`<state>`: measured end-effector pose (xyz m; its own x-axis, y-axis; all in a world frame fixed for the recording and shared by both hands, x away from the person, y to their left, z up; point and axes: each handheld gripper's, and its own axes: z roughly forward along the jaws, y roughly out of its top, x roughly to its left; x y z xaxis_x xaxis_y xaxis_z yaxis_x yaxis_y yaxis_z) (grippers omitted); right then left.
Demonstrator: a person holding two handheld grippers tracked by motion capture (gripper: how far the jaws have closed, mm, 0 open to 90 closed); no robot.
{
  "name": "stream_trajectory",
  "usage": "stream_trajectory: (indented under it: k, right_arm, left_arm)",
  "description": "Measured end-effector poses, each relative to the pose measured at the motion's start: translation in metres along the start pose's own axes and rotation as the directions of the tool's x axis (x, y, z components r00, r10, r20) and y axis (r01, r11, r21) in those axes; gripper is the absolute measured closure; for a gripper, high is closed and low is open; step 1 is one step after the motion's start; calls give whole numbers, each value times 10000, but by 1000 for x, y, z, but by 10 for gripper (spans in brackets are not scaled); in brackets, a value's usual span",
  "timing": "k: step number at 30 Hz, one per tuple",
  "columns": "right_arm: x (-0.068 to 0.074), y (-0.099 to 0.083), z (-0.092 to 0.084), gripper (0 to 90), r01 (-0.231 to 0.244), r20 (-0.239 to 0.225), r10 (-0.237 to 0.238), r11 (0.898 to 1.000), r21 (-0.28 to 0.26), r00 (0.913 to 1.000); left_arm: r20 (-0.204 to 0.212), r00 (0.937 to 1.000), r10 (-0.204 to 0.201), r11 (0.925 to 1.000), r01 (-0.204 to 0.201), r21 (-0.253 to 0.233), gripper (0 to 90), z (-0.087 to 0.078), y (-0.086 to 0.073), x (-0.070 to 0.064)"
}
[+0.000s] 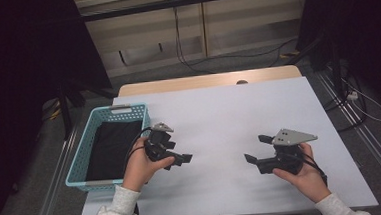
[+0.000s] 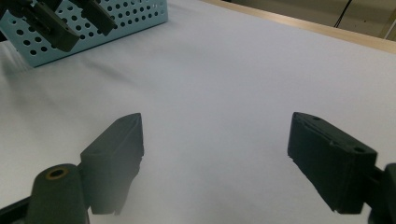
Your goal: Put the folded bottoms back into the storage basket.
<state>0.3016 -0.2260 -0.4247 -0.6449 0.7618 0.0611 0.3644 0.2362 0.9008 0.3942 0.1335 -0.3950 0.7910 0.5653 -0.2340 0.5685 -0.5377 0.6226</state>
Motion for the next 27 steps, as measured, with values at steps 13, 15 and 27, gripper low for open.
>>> stream_trajectory:
  k: [13, 15, 27]
  right_arm:
    - [-4, -6, -8, 177, 27, 119, -28, 10000, 88, 9999]
    - [-5, -7, -9, 177, -11, 114, 10, 9999, 145, 9999]
    - [-9, -12, -14, 176, -22, 152, 18, 9997, 255, 9999]
  left_arm:
    - [107, 9999, -56, 10000, 56, -15, 138, 4, -10, 2]
    - [129, 9999, -71, 10000, 71, -17, 137, 4, -11, 2]
    - [275, 9996, -3, 9998, 8, -191, 117, 3, -17, 3]
